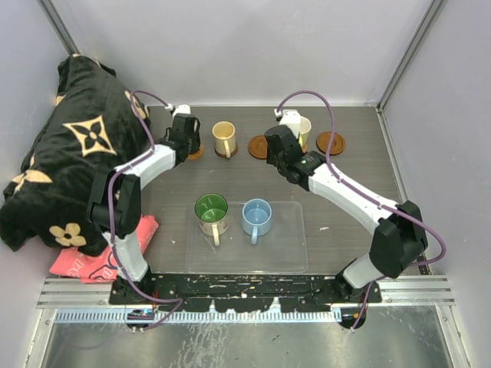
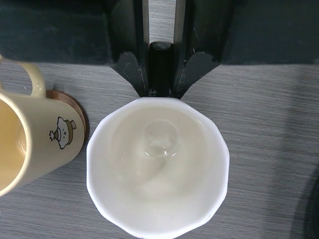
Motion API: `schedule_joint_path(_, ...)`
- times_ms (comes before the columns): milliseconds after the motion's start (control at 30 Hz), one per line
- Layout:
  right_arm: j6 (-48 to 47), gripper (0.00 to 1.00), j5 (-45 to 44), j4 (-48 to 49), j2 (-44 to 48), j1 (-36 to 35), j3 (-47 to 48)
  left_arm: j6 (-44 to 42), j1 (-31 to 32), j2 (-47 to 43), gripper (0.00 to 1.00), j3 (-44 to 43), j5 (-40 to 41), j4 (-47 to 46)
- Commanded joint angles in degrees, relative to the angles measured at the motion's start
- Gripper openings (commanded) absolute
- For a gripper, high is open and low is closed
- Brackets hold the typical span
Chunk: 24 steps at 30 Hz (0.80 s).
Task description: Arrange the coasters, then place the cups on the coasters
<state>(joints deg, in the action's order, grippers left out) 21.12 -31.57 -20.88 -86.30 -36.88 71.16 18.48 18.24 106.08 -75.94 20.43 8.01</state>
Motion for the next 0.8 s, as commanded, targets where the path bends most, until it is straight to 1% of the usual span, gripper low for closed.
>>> schedule_joint_path(0, -0.7, 0.47, 0.0, 1.3, 0.0, 0.2, 2.7, -0.4, -0.5, -0.7, 0.00, -2.9, 2.1, -8.5)
schedule_joint_path(500, -0.1, 0.47, 0.2, 1.3, 0.4, 0.2, 2.0, 0.6, -0.6, -1.9, 0.00, 0.2, 2.3, -8.6)
schedule_joint_path(633, 0.4, 0.46, 0.6, 1.3, 0.4, 0.3, 1.7, 0.6, -0.5, -2.1, 0.05, 0.7, 2.0, -8.4)
schedule_joint_path(667, 0.5, 0.46, 0.7, 1.3, 0.5, 0.2, 1.6, 0.7, -0.4, -2.1, 0.10, 0.8, 2.1, -8.1)
schedule_joint_path(767, 0.7, 0.47, 0.9, 1.3, 0.6, 0.3, 1.4, 0.9, -0.5, -2.5, 0.16, 1.2, 1.9, -8.0)
